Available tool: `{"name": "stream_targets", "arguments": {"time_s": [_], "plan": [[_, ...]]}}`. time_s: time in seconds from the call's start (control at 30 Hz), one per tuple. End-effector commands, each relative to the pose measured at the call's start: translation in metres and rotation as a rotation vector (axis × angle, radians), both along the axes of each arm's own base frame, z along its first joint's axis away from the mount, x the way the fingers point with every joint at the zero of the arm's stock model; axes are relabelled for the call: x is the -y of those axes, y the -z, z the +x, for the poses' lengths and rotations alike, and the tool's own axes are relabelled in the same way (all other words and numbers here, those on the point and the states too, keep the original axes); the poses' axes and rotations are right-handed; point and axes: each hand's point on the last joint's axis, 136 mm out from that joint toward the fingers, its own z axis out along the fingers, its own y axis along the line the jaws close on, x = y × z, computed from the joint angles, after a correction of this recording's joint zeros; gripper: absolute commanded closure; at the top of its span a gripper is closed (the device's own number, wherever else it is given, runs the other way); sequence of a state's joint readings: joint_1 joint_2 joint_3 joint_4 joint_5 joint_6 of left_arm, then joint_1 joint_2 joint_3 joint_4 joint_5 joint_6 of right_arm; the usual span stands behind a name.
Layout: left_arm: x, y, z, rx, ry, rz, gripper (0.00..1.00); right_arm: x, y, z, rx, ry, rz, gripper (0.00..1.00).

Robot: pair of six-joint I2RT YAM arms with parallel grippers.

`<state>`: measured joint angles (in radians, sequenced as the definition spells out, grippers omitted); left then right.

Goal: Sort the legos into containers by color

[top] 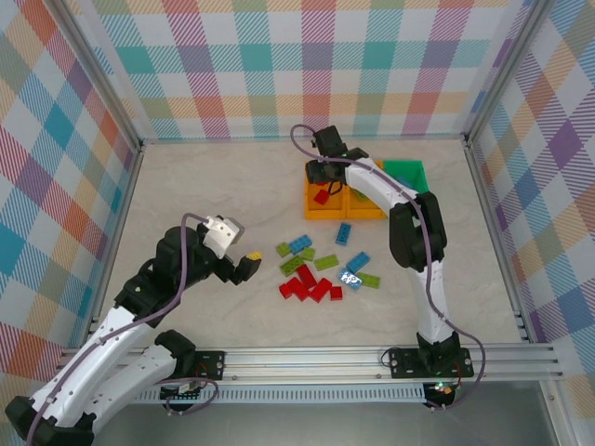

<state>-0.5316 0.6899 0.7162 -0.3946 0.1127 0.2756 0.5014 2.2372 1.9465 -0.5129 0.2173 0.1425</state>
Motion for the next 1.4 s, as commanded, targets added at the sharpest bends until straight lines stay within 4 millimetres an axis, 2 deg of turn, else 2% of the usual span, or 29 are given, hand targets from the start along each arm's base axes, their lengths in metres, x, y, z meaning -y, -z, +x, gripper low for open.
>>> {"name": "stream_targets", "arguments": {"time_s": [0.0, 0.07, 0.2, 0.33, 0.4, 0.53, 0.63, 0.73, 0.83, 0.97, 1.17, 1.37], "plan": [[0.001, -0.016, 0.008, -0.015, -0.010, -0.078, 0.00, -0.004, -0.021, -0.003, 0.004, -0.025, 0.000, 0.35], [0.000, -0.015, 0.011, -0.036, -0.019, -0.086, 0.00, -0.002, -0.030, -0.006, 0.012, -0.023, 0.005, 0.28], [0.002, -0.014, 0.010, -0.041, -0.009, -0.097, 0.00, 0.004, -0.055, -0.022, 0.029, -0.011, 0.050, 0.27], [0.003, -0.015, 0.010, -0.051, -0.003, -0.101, 0.00, 0.019, -0.073, -0.058, 0.051, 0.047, 0.160, 0.24], [0.003, -0.014, 0.011, -0.057, -0.002, -0.099, 0.00, 0.033, -0.070, -0.078, 0.053, 0.127, 0.231, 0.23], [0.002, -0.013, 0.009, -0.050, -0.001, -0.097, 0.00, 0.058, -0.037, -0.114, 0.015, 0.322, 0.358, 0.19], [0.002, -0.015, 0.002, -0.024, 0.021, -0.104, 0.00, 0.059, -0.009, -0.139, -0.097, 0.343, 0.323, 0.10], [0.001, -0.015, -0.008, 0.018, 0.052, -0.109, 0.00, 0.063, 0.017, -0.159, -0.151, 0.357, 0.247, 0.07], [-0.001, -0.016, -0.013, 0.063, 0.060, -0.110, 0.00, 0.066, 0.041, -0.167, -0.202, 0.384, 0.220, 0.07], [-0.001, -0.011, -0.011, 0.051, 0.055, -0.094, 0.00, 0.053, 0.058, -0.165, -0.253, 0.357, 0.185, 0.07], [0.004, -0.006, -0.014, 0.027, 0.085, -0.083, 0.00, 0.055, 0.082, -0.156, -0.256, 0.389, 0.116, 0.22], [0.020, 0.005, -0.030, 0.010, 0.218, -0.060, 0.00, 0.059, 0.091, -0.159, -0.260, 0.393, 0.097, 0.45]]}}
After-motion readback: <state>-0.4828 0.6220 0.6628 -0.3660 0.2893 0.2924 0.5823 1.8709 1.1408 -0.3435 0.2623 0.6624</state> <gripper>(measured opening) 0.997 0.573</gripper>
